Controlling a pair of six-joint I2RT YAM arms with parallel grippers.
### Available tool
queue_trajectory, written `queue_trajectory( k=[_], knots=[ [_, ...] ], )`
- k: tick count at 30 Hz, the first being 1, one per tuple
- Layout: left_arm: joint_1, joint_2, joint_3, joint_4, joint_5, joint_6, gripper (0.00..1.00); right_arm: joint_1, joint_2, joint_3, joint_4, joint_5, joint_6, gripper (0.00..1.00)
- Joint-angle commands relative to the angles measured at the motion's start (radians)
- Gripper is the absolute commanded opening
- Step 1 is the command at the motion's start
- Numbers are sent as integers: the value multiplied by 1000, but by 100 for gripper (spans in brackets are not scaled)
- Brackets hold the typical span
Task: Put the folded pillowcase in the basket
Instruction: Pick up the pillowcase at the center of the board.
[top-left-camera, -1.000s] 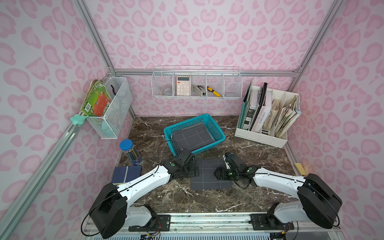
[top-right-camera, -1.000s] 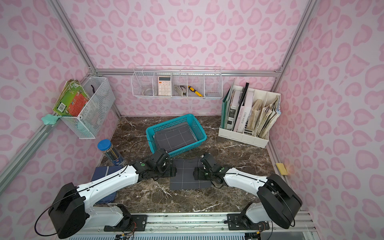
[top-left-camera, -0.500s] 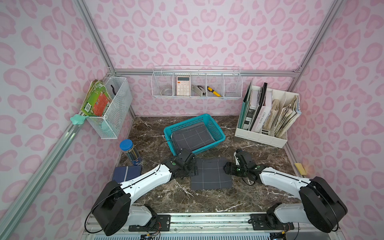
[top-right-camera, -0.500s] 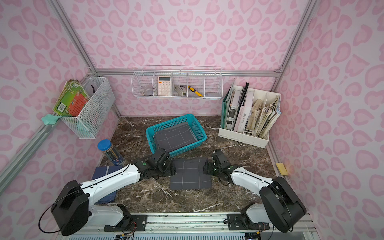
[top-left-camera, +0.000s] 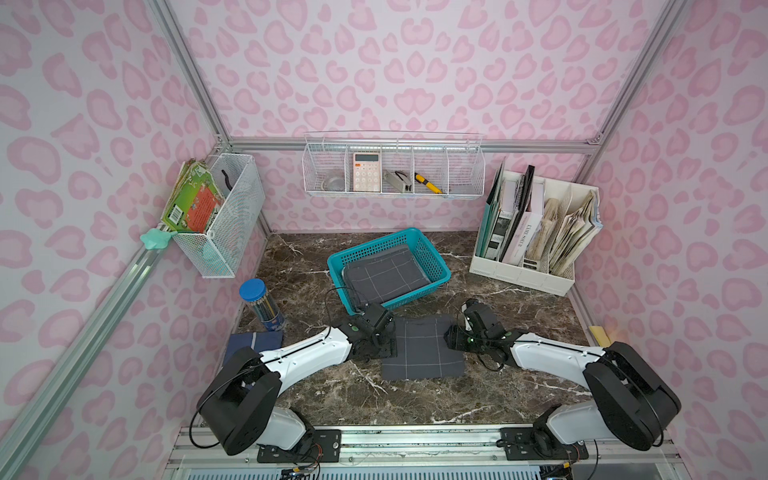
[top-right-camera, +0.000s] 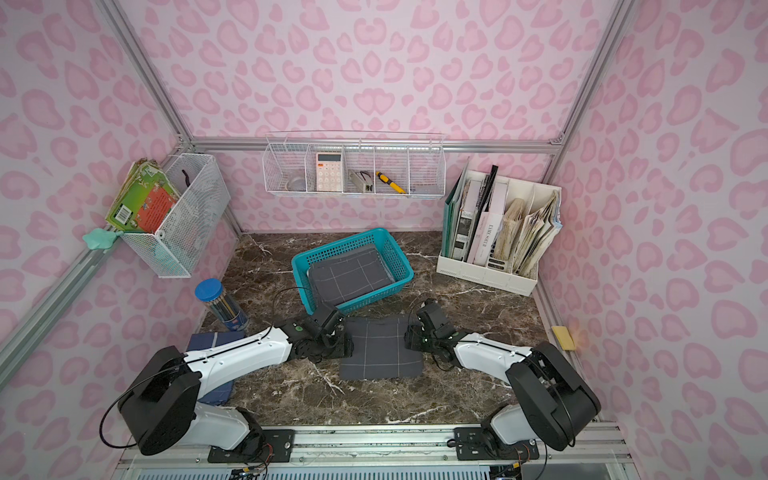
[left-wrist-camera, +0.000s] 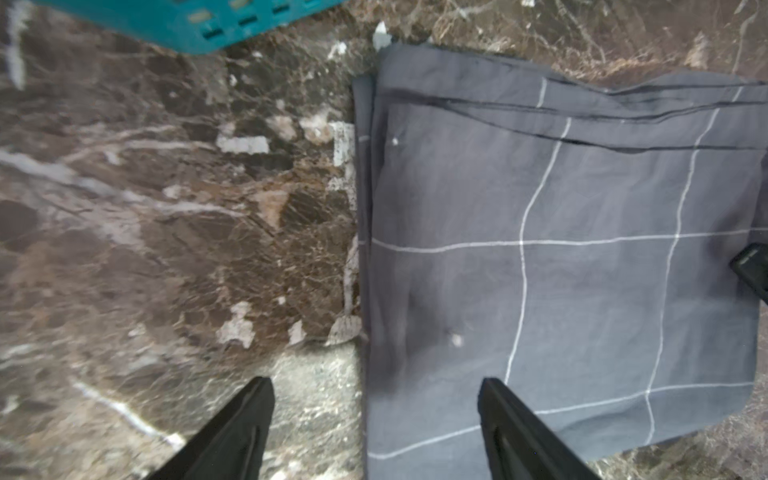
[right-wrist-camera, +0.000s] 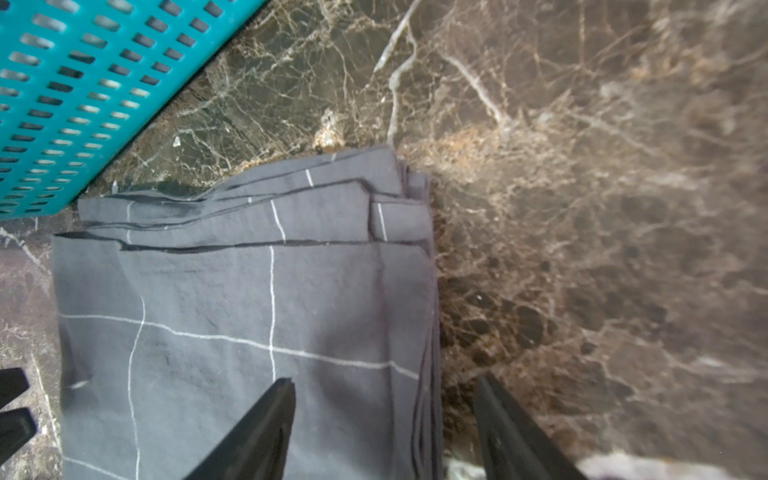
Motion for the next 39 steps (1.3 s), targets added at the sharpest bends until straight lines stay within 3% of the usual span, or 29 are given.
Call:
queue_trajectory(
  k=[1, 16, 20, 29, 39],
  knots=[
    [1, 18, -10, 45, 29, -17, 74, 11, 3, -13, -27, 22, 24, 65],
    [-8, 142, 7, 98, 37, -43, 54, 66, 35, -18, -12, 44, 58, 39],
    [-33, 156, 25, 108, 54, -45, 42, 84, 34, -18, -11, 54, 72, 25],
    [-96, 108, 46, 62, -42, -60, 11, 121, -31, -39, -15, 105, 93, 2],
    [-125, 42, 41, 40, -111, -85, 0, 156, -132, -71, -3, 162, 85, 0]
  ],
)
